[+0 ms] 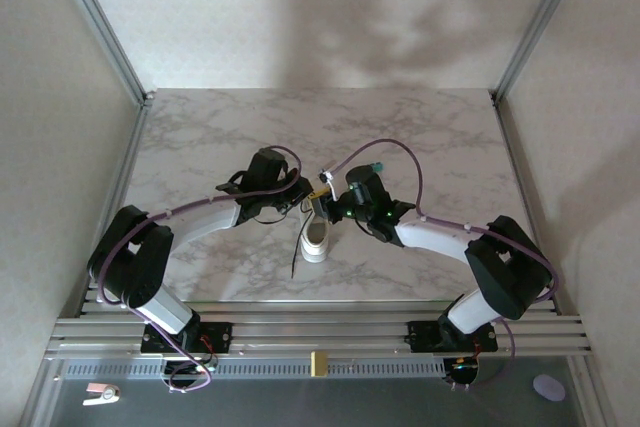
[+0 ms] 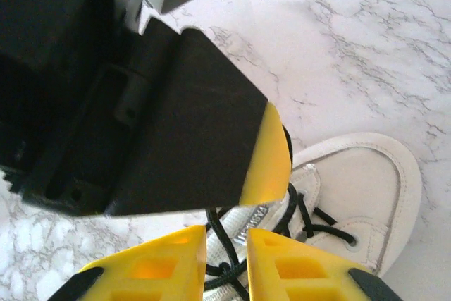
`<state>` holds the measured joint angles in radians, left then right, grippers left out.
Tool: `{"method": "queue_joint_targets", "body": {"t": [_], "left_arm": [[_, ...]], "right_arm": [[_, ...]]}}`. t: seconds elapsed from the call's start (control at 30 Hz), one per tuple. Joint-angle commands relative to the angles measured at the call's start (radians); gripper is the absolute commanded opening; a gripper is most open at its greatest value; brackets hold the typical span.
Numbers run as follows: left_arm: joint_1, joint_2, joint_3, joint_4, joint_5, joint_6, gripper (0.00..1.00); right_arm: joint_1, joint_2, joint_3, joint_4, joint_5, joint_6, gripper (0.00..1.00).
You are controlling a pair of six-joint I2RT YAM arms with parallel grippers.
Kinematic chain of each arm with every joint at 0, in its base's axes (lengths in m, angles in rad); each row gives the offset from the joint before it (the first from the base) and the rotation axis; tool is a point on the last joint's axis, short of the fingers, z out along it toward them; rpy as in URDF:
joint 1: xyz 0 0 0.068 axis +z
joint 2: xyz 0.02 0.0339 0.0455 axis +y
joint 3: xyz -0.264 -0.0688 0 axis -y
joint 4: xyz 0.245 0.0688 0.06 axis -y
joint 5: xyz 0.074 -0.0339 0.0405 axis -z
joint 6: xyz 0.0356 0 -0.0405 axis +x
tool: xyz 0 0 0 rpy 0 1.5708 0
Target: Tie the shoes
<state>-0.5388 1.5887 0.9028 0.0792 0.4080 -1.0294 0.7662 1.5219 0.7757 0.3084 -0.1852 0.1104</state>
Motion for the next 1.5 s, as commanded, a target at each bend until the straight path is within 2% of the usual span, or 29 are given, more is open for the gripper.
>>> {"method": "queue_joint_targets", "body": {"t": [0.0,0.33,0.83,1.13,1.33,1.47], "left_arm": [[0.017,-0.016,-0.014,0.051,0.044,-0.054,0.0],[0.029,-0.004,-0.047,0.097,0.077,-0.137,0.0],[0.032,-0.009,-0.054,0.105,0.087,-0.141,0.0],[0.032,-0.008,-0.057,0.119,0.1,-0.146,0.0],[0.032,-0.011,-0.064,0.124,0.103,-0.15,0.0],[0.032,-0.011,-0.068,0.128,0.101,-0.151,0.0]], "right_arm": [[0.016,-0.037,-0.029,0.024,0.04,-0.034,0.23],[0.061,-0.057,-0.019,-0.005,0.103,-0.08,0.25],[0.103,0.033,0.057,0.012,0.235,-0.114,0.26],[0.108,0.085,0.071,0.027,0.243,-0.121,0.25],[0.108,0.101,0.084,0.041,0.257,-0.122,0.22],[0.108,0.097,0.086,0.053,0.26,-0.113,0.1]]}}
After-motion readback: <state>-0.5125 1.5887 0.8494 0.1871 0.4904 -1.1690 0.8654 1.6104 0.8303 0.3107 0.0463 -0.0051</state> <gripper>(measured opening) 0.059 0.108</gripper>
